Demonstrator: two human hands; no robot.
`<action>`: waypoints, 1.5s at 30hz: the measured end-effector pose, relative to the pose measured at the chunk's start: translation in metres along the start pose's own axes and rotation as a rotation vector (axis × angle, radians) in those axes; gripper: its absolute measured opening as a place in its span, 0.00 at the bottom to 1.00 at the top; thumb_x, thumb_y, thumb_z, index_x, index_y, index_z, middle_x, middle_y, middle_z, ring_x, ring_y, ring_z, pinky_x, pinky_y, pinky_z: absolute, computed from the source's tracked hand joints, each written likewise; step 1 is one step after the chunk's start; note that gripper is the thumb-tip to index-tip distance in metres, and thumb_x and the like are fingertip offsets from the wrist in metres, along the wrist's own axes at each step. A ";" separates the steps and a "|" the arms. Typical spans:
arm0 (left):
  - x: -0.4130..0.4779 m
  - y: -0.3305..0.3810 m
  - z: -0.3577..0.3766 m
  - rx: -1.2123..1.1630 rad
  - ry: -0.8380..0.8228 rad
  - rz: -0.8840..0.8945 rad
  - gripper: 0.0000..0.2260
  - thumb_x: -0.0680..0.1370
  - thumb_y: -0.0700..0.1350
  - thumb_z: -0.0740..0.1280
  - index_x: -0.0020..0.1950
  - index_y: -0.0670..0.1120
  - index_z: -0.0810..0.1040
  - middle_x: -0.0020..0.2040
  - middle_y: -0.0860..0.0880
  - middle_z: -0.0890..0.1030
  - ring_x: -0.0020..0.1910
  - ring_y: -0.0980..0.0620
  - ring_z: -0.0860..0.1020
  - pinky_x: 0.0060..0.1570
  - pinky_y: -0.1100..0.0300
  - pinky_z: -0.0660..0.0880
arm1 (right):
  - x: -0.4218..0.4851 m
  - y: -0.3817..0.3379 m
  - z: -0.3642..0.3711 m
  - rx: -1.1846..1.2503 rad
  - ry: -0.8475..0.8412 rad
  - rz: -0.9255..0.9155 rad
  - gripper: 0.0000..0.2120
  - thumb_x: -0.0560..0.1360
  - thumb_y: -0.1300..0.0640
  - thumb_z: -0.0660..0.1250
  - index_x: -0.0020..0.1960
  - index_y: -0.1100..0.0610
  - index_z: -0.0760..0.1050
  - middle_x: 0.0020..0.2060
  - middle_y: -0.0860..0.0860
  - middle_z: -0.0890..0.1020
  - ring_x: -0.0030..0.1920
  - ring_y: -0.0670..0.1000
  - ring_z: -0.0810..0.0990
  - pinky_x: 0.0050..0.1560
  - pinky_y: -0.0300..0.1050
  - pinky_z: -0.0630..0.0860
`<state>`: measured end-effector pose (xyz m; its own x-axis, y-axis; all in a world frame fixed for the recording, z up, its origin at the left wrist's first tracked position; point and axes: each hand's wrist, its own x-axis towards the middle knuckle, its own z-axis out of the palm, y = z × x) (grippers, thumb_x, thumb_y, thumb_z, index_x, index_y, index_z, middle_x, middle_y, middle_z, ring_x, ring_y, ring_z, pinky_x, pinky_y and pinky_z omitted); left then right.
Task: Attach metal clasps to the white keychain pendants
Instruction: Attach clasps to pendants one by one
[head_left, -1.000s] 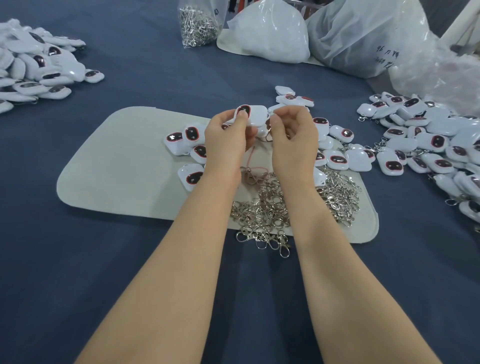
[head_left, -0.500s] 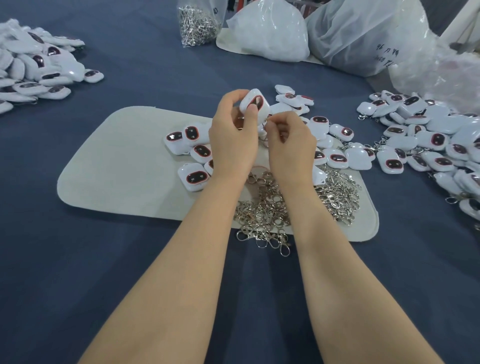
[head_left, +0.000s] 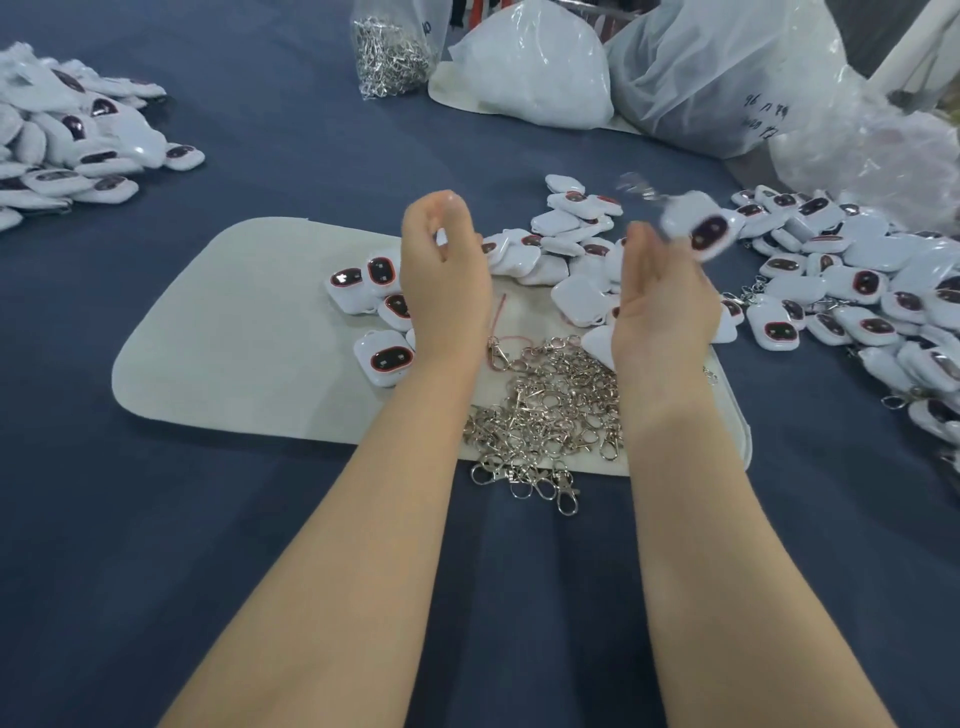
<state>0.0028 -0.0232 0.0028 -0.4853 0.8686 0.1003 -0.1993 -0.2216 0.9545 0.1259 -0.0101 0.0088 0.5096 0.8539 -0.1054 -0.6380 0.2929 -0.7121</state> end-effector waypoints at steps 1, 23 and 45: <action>0.002 0.001 -0.001 -0.029 0.029 -0.018 0.07 0.82 0.46 0.57 0.55 0.48 0.72 0.49 0.57 0.75 0.46 0.56 0.79 0.52 0.59 0.74 | 0.004 -0.003 -0.004 0.033 0.014 0.042 0.12 0.81 0.63 0.56 0.60 0.69 0.71 0.55 0.62 0.78 0.50 0.54 0.82 0.50 0.40 0.80; 0.000 -0.007 0.002 0.231 -0.394 -0.037 0.20 0.79 0.48 0.64 0.71 0.51 0.67 0.61 0.51 0.76 0.50 0.67 0.77 0.49 0.72 0.74 | -0.017 0.015 0.010 -0.488 -0.435 0.152 0.07 0.78 0.56 0.65 0.51 0.60 0.77 0.37 0.51 0.81 0.43 0.52 0.82 0.48 0.45 0.78; 0.011 -0.006 -0.003 -0.209 0.024 -0.208 0.12 0.75 0.36 0.67 0.58 0.39 0.72 0.57 0.39 0.78 0.55 0.45 0.81 0.39 0.69 0.76 | -0.037 0.022 0.015 -1.862 -0.782 -0.183 0.03 0.74 0.62 0.66 0.46 0.57 0.77 0.47 0.55 0.82 0.50 0.55 0.78 0.45 0.42 0.71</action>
<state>-0.0043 -0.0140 -0.0027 -0.4356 0.8945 -0.1006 -0.4665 -0.1288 0.8751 0.0845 -0.0287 0.0071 -0.1482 0.9869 -0.0644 0.8927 0.1055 -0.4380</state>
